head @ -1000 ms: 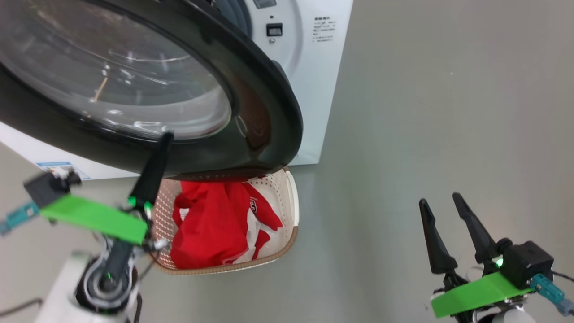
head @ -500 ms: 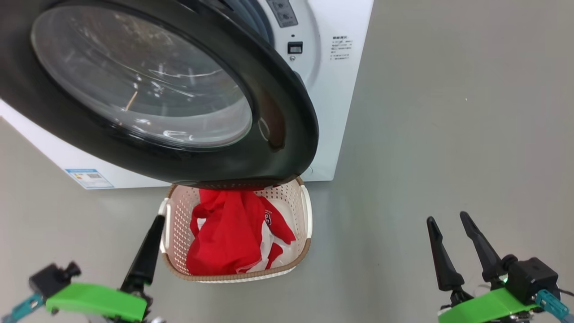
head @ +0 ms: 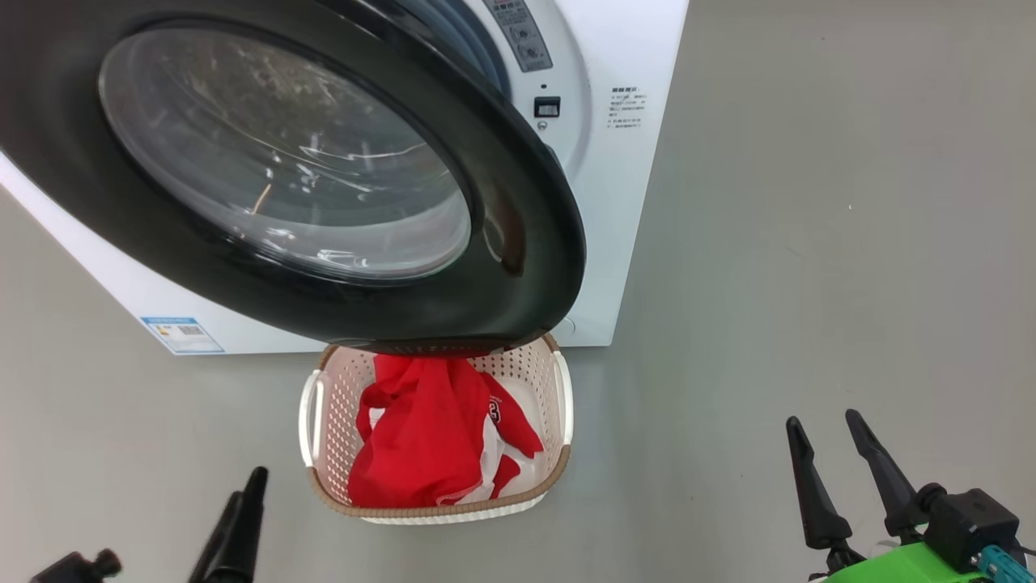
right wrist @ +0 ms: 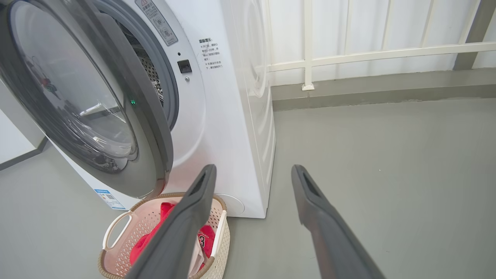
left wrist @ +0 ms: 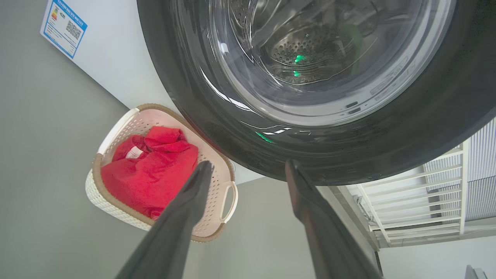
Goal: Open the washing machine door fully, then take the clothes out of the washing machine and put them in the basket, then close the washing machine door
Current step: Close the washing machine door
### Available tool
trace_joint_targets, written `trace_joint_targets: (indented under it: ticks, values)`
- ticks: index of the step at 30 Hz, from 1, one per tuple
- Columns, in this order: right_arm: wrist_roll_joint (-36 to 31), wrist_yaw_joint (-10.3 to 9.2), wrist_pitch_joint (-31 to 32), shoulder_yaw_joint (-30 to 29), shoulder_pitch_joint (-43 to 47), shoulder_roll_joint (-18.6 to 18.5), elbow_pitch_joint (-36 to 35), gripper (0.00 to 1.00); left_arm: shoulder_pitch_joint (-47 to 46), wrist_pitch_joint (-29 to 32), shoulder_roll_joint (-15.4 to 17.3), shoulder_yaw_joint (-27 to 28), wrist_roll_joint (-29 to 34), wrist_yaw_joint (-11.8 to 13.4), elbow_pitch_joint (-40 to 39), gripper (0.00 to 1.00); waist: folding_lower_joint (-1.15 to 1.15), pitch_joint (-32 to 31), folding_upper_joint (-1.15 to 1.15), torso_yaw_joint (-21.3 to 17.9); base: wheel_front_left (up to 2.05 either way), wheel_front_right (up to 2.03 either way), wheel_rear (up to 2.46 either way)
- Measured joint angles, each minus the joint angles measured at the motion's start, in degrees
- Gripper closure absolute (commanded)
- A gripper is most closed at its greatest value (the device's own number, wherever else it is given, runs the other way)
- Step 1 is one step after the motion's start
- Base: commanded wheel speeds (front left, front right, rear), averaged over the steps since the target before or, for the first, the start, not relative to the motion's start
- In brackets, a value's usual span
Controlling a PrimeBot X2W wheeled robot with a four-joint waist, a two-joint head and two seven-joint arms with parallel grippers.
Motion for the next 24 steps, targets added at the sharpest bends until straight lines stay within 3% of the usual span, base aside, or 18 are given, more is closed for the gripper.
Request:
trace_joint_targets:
  ticks: [12,24]
  values:
    - [-0.41,0.00,0.00,-0.54,2.10,0.15,-0.08,0.00,2.88,0.00,-2.20,8.31,21.26,-0.01,1.12,0.00,0.00,-0.99,0.00,0.31,0.00,0.00,0.00]
    - [-0.49,0.00,0.00,-0.73,2.19,0.19,-0.31,0.00,4.92,0.00,-7.70,16.81,46.74,-0.02,-2.31,0.00,0.00,-1.13,0.00,0.46,0.00,0.00,0.00]
